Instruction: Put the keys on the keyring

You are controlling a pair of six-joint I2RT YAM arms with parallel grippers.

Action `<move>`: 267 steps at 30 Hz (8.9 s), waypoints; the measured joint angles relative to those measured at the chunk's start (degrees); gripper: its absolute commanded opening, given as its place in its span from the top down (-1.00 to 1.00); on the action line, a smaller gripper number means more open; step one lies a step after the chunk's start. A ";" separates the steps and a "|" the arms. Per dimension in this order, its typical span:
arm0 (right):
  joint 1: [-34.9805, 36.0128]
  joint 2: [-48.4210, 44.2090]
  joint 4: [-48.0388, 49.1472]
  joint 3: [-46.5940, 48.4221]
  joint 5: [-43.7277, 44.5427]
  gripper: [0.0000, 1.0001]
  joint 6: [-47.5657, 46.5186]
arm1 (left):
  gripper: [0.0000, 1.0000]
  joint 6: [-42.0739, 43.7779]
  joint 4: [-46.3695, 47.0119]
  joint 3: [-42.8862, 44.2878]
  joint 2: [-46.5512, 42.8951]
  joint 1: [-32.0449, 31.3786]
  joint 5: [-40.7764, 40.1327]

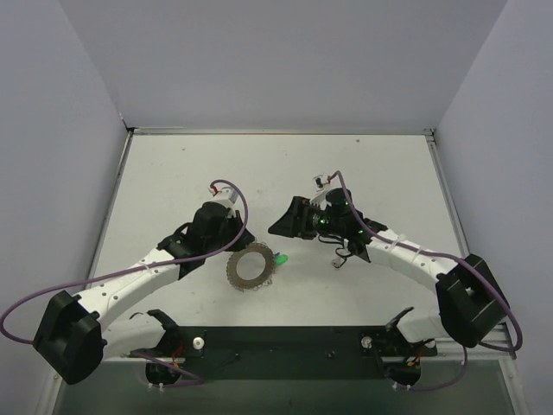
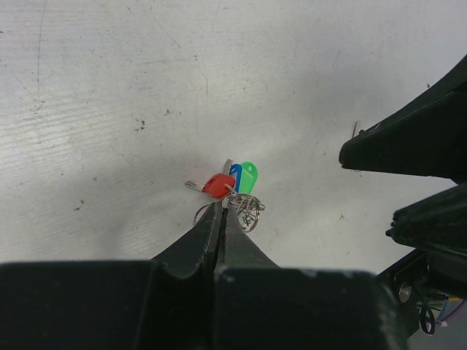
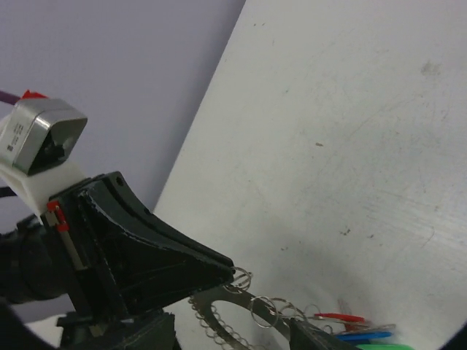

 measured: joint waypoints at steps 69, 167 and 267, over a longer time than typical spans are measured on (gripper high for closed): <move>5.33 15.45 37.22 -12.81 1.14 0.67 38.14 | 1.00 0.17 0.09 -2.43 -3.67 0.11 0.00; -0.48 -6.73 -18.73 12.68 -30.62 0.15 -28.39 | 1.00 15.30 4.94 1.92 -9.35 -2.69 39.12; 0.66 -17.16 -7.91 5.51 -34.29 1.00 -34.86 | 0.30 23.85 8.87 8.96 -7.39 -0.81 54.23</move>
